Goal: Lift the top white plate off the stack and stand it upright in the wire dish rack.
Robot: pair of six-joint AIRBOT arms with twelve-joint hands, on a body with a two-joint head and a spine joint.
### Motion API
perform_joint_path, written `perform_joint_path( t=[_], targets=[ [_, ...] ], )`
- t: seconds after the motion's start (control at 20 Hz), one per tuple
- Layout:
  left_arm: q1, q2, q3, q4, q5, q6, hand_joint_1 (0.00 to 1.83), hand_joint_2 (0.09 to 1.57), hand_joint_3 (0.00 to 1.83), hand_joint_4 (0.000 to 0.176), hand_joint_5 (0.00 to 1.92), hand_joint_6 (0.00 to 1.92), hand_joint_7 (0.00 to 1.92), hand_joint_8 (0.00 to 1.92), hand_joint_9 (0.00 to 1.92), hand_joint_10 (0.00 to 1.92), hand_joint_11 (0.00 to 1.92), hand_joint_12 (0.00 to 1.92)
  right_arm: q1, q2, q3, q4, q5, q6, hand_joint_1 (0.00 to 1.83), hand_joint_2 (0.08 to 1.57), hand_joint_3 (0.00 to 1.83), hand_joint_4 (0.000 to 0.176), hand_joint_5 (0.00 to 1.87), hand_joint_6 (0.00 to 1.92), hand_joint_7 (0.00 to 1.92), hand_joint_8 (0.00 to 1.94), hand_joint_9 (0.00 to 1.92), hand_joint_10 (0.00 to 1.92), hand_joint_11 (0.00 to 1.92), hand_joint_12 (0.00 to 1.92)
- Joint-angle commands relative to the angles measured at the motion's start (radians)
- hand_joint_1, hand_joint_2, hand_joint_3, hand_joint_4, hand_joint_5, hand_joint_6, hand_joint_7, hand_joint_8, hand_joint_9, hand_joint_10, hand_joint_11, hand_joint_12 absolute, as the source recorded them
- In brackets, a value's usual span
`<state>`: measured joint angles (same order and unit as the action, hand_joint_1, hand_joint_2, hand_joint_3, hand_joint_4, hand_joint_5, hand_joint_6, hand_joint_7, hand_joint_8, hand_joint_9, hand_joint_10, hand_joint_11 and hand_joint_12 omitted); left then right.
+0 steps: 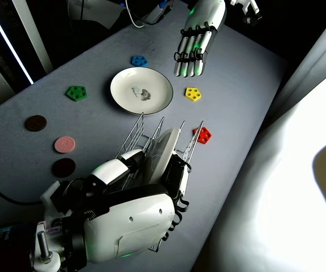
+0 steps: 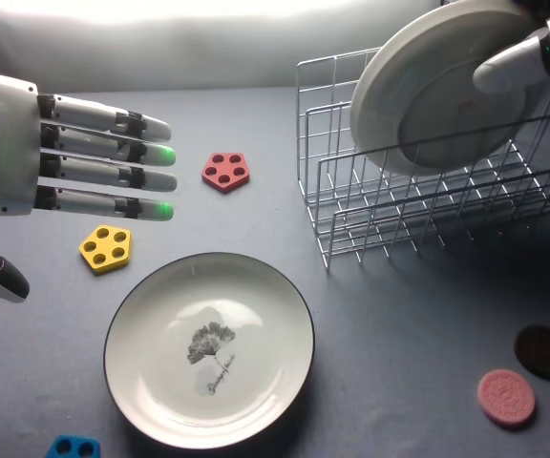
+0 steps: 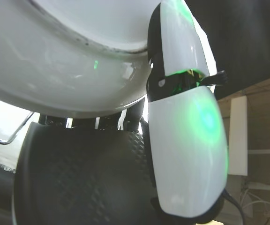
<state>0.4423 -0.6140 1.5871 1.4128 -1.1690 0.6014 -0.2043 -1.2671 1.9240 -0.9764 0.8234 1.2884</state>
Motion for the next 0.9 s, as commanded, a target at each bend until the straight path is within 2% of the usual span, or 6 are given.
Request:
perform_joint_path(
  t=[0.0,0.1,0.15,0.2,0.3,0.85],
  targets=[
    [-0.026,0.007,0.000,-0.087,-0.048,0.004,0.19,0.98,0.00,0.000,0.09,0.01,0.11,0.01,0.11,0.01,0.02,0.35,-0.001,0.013,0.007,0.066,0.052,0.022,1.38,1.09,0.00,0.000,0.90,1.15,1.09,0.74,1.00,1.00,1.08,0.51],
    [-0.026,0.007,0.001,-0.088,-0.046,0.004,0.19,0.98,0.00,0.000,0.09,0.01,0.11,0.01,0.11,0.01,0.02,0.35,-0.007,0.012,0.006,0.066,0.052,0.022,1.38,1.09,0.00,0.000,0.90,1.15,1.09,0.74,1.00,1.00,1.08,0.51],
    [-0.026,0.007,0.001,-0.093,-0.052,0.004,0.20,0.98,0.00,0.000,0.10,0.01,0.12,0.01,0.12,0.01,0.04,0.36,-0.012,0.011,0.004,0.067,0.052,0.022,1.26,1.11,0.00,0.000,0.94,1.14,1.06,0.77,0.97,0.44,1.06,0.44],
    [-0.026,0.007,0.000,-0.096,-0.055,0.004,0.18,0.98,0.00,0.000,0.09,0.01,0.12,0.01,0.12,0.01,0.01,0.35,-0.015,0.011,0.003,0.069,0.052,0.022,1.17,1.14,0.00,0.000,0.92,1.09,0.88,0.30,0.92,0.18,0.99,0.40],
    [-0.026,0.007,0.000,-0.103,-0.044,0.005,0.21,0.97,0.00,0.000,0.09,0.01,0.12,0.01,0.11,0.01,0.02,0.35,-0.018,0.010,0.006,0.069,0.052,0.022,1.18,1.01,0.00,0.000,0.79,0.04,0.84,0.01,0.89,0.01,0.93,0.40],
    [-0.021,0.007,-0.005,-0.095,-0.057,0.033,0.21,0.97,0.00,0.000,0.08,0.00,0.11,0.00,0.10,0.00,0.00,0.39,-0.011,0.006,0.016,0.074,0.053,0.020,0.96,0.95,0.00,0.016,0.59,0.00,0.61,0.00,0.74,0.00,0.86,0.36]
  ],
)
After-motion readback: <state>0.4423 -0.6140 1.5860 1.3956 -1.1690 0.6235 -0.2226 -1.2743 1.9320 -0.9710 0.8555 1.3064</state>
